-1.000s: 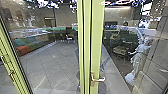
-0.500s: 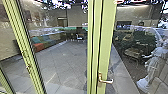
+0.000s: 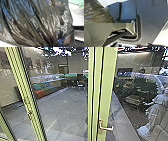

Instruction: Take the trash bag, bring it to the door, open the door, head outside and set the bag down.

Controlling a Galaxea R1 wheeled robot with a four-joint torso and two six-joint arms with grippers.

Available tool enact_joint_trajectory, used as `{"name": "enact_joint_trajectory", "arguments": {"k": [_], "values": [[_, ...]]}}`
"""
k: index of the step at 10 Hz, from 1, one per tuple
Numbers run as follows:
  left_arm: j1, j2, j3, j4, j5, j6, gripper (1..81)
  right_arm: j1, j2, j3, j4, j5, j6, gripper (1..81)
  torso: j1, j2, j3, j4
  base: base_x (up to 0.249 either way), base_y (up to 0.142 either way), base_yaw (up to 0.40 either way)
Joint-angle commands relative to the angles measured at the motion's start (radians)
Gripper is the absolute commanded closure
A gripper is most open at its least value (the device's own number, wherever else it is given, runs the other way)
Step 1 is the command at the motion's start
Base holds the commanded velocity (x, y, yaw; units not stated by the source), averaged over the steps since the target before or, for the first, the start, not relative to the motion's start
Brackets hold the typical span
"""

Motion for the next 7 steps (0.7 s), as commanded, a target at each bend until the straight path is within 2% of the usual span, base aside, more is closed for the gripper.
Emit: {"name": "enact_joint_trajectory", "arguments": {"k": [1, 7], "values": [[-0.053, -0.007, 0.005, -0.008, 0.082, 0.001, 81.1, 0.042, 0.011, 0.006, -0.008, -0.061, -0.005, 1.0, 0.0, 0.0, 0.0, 0.0, 0.0, 0.0, 0.0], [-0.052, 0.027, -0.058, -0.013, 0.082, -0.007, 81.1, 0.045, 0.008, 0.011, 0.006, -0.061, 0.001, 1.0, 0.0, 0.0, 0.0, 0.0, 0.0, 0.0, 0.0]]}}
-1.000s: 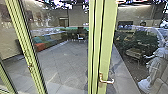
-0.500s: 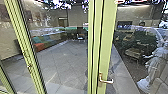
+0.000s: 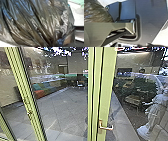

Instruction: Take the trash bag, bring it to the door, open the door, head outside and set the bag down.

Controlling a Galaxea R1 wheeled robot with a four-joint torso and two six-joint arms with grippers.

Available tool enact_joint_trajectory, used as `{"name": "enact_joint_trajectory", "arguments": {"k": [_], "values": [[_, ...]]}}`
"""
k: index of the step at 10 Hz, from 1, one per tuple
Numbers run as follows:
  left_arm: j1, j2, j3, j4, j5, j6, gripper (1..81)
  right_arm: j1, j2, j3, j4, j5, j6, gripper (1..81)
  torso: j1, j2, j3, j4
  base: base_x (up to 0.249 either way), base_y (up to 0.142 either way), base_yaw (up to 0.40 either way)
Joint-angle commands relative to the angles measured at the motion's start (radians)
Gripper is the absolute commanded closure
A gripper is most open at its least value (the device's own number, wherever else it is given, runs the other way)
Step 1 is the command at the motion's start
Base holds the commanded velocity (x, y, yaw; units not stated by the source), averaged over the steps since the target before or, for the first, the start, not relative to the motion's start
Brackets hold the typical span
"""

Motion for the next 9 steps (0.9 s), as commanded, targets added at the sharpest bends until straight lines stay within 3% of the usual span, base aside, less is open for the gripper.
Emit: {"name": "enact_joint_trajectory", "arguments": {"k": [1, 3, 4, 7, 9], "values": [[-0.052, -0.004, -0.005, -0.011, 0.081, -0.005, 81.1, 0.043, 0.002, 0.021, 0.004, -0.062, 0.001, 1.0, 0.0, 0.0, 0.0, 0.0, 0.0, 0.0, 0.0], [-0.052, -0.007, -0.003, -0.01, 0.09, -0.005, 81.1, 0.032, -0.039, 0.088, 0.003, -0.061, 0.001, 1.0, 0.0, 0.0, 0.0, 0.0, 0.0, 0.0, 0.0], [-0.052, -0.013, 0.0, -0.01, 0.122, -0.003, 81.1, 0.024, -0.077, 0.157, -0.002, -0.061, -0.004, 1.0, 0.0, 0.0, 0.0, 0.0, 0.0, 0.0, 0.0], [-0.052, -0.032, 0.003, -0.014, 0.133, -0.005, 81.1, 0.021, -0.199, 0.358, -0.008, -0.061, -0.005, 1.0, 0.0, 0.0, 0.0, 0.0, 0.0, 0.0, 0.0], [-0.053, -0.05, 0.032, -0.024, 0.138, -0.005, 81.1, 0.004, -0.281, 0.474, -0.002, -0.009, -0.004, 1.0, 0.0, 0.0, 0.0, 0.0, 0.0, 0.0, 0.0]]}}
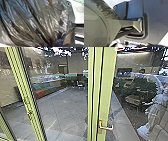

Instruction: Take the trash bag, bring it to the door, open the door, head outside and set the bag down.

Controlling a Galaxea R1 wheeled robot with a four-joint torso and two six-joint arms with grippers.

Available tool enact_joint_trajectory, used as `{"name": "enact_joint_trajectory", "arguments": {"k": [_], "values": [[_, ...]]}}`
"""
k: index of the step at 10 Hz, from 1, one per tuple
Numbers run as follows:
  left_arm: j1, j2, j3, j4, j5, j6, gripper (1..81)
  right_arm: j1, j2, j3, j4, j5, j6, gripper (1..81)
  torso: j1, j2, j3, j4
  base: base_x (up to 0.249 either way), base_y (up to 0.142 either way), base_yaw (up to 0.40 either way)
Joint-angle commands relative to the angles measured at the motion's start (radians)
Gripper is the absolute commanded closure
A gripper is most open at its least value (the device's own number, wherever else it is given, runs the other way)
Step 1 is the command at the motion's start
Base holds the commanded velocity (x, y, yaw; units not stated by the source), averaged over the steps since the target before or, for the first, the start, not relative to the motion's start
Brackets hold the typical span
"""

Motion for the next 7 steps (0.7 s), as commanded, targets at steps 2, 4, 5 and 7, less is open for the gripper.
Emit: {"name": "enact_joint_trajectory", "arguments": {"k": [2, 4, 5, 7], "values": [[-0.052, -0.025, 0.046, -0.015, 0.09, -0.002, 81.1, 0.003, -0.225, 0.323, -0.001, 0.005, -0.004, 1.0, 0.0, 0.0, 0.0, 0.0, 0.0, 0.0, 0.0], [-0.052, -0.016, 0.046, -0.012, 0.09, 0.0, 81.1, 0.001, -0.332, 0.483, -0.007, 0.035, -0.005, 1.0, 0.0, 0.0, 0.0, 0.0, 0.0, 0.0, 0.0], [-0.052, -0.014, 0.046, -0.012, 0.09, 0.0, 81.1, 0.001, -0.384, 0.554, -0.012, 0.039, -0.005, 1.0, 0.0, 0.0, 0.0, 0.0, 0.0, 0.0, 0.0], [-0.052, -0.014, 0.046, -0.012, 0.09, 0.001, 81.1, 0.002, -0.464, 0.638, -0.012, 0.039, -0.007, 1.0, 0.0, 0.0, 0.0, 0.0, 0.0, 0.0, 0.0]]}}
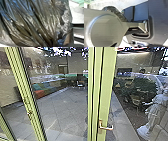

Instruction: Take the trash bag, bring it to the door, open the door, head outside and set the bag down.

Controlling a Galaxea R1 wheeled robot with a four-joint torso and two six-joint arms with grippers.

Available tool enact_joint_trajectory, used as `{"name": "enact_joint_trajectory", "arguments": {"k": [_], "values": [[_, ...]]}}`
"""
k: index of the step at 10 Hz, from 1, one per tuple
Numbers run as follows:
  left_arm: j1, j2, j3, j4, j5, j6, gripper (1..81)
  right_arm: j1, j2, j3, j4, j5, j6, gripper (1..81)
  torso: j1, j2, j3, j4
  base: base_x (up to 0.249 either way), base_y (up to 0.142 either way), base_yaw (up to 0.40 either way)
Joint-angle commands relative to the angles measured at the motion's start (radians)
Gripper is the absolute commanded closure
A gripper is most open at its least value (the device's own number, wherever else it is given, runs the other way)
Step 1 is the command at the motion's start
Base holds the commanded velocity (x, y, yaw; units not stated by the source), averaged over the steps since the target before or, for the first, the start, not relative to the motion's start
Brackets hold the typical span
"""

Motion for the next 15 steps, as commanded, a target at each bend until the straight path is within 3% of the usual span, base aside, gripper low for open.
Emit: {"name": "enact_joint_trajectory", "arguments": {"k": [1, 11, 15], "values": [[-0.052, -0.002, 0.004, -0.008, 0.088, 0.001, 81.1, 0.016, -0.196, 0.209, -0.007, -0.024, -0.006, 1.0, 0.0, 0.0, 0.0, 0.0, 0.0, 0.0, 0.0], [-0.055, 0.02, 0.001, -0.005, 0.087, 0.001, 81.1, 0.149, -0.665, 0.711, -0.002, -0.024, -0.003, 1.0, 0.0, 0.0, 0.0, 0.0, 0.0, 0.0, 0.0], [-0.055, 0.021, 0.001, -0.003, 0.087, 0.002, 81.1, 0.269, -0.791, 0.837, 0.073, -0.043, 0.001, 1.0, 0.0, 0.0, 0.0, 0.0, 0.0, 0.0, 0.0]]}}
